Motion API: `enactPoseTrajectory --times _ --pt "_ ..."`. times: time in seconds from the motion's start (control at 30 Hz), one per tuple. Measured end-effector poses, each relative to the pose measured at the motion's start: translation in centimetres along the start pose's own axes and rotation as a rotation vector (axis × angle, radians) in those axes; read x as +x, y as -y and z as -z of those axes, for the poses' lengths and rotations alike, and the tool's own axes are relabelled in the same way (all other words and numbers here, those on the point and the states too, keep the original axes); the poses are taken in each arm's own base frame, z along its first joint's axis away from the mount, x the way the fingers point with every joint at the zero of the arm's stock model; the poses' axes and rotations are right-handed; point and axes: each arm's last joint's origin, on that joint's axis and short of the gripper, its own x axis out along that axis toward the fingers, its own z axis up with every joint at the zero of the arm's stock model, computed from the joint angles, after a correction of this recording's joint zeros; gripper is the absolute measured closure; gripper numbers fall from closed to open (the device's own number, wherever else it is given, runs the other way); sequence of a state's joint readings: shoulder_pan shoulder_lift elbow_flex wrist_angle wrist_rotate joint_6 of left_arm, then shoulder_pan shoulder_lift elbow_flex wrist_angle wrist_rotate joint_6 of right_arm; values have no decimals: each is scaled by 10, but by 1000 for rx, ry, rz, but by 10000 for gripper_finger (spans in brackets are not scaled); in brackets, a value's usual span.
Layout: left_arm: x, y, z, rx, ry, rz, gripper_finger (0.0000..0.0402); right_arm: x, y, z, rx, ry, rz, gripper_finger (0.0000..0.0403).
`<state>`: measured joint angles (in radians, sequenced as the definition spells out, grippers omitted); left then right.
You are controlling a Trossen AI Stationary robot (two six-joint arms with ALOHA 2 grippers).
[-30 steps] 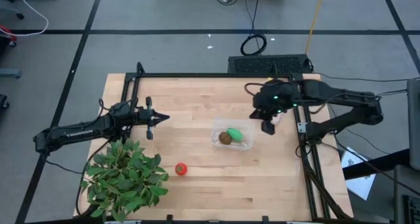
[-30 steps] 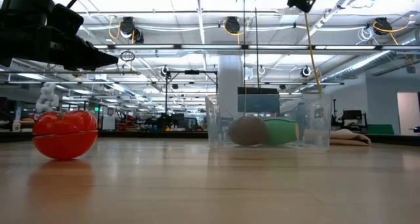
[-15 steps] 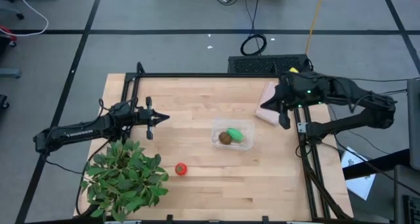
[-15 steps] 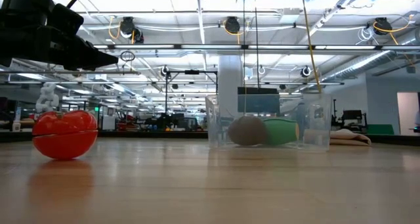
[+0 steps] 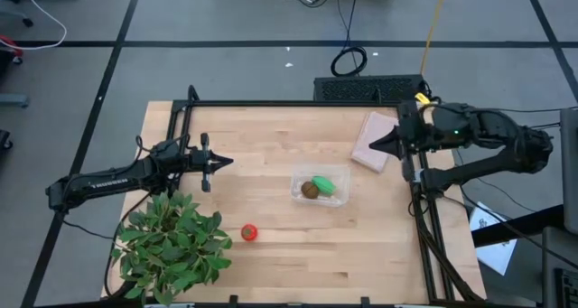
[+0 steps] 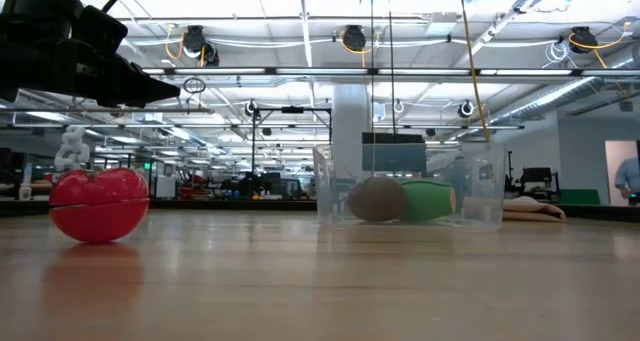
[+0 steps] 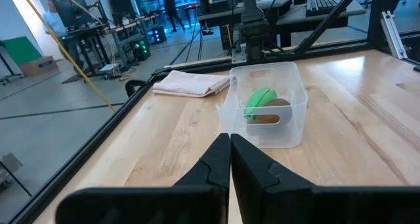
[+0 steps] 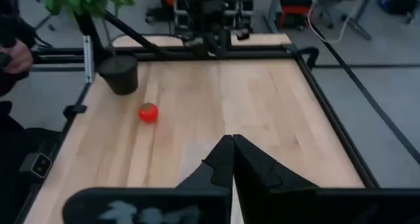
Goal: Pick and placing Produce into tupperware
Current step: Put the red tomato into the transparent bin
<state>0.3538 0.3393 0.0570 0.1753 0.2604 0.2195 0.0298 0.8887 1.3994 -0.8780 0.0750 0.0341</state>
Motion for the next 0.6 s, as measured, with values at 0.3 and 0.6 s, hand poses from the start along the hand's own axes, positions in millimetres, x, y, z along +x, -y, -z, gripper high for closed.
enactPoseTrajectory --times 0.3,0.6 --pt "0 0 0 0 0 0 385 -16 -6 -1 -34 79 -50 403" --pt "0 0 0 0 0 0 385 -37 -1 9 -44 103 -17 403"
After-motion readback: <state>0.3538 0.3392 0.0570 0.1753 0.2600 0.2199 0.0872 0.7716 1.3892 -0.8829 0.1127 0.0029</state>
